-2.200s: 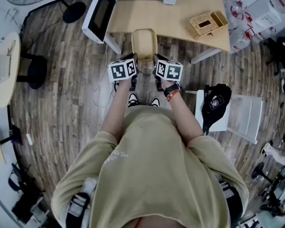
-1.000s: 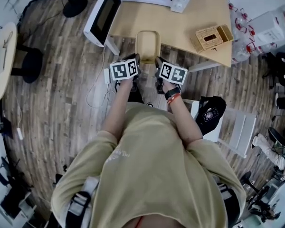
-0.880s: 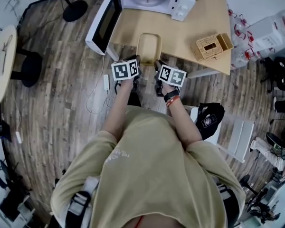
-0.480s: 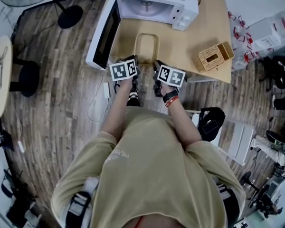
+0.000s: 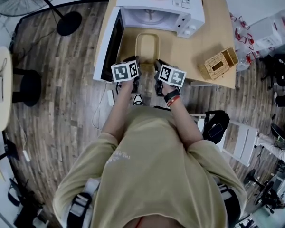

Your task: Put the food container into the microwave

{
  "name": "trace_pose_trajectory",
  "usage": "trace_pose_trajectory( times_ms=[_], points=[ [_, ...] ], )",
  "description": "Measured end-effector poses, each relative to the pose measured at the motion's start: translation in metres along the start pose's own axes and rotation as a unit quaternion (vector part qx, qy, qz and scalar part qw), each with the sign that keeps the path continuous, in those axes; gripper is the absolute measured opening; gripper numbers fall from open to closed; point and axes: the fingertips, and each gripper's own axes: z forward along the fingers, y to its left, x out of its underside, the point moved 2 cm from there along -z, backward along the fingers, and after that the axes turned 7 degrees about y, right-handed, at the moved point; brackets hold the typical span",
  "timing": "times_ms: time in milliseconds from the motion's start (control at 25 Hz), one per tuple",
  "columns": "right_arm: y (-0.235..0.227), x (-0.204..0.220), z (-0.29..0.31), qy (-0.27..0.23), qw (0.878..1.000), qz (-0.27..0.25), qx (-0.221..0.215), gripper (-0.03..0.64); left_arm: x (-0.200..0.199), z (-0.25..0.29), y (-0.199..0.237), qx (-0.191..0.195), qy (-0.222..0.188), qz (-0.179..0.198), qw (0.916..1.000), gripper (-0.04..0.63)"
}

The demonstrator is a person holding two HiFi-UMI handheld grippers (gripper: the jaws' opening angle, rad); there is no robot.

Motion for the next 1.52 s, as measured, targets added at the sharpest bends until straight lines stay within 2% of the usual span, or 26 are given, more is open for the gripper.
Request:
trace_pose_trajectory(
  times_ms=[200, 320, 520, 840, 1520],
  points=[
    [0.0, -0.009, 0.011, -0.013, 1.0, 0.002, 0.021, 0.067, -0.013, 0.012, 0.004, -0.005, 0.006, 0.038, 0.9992, 0.054],
    [-0.005, -0.008, 0.013, -0.011, 0.999, 0.02, 0.032, 0.067, -0.01, 0.015, 0.004, 0.003, 0.019, 0.037, 0.9991, 0.055],
    [-0.002, -0.024, 0.028, -0.019, 0.999, 0.015, 0.033, 0.067, -0.027, 0.021, 0.011, 0.006, 0.008, 0.033, 0.9994, 0.055],
    [-0.015, -0.058, 0.049, -0.028, 0.999, 0.01, 0.025, 0.067, -0.061, 0.052, 0.013, 0.008, 0.004, 0.028, 0.9996, 0.055],
    [-0.04, -0.11, 0.079, -0.023, 1.0, 0.016, 0.005, 0.067, -0.106, 0.099, 0.012, -0.005, -0.003, 0.004, 1.0, 0.055]
  ],
)
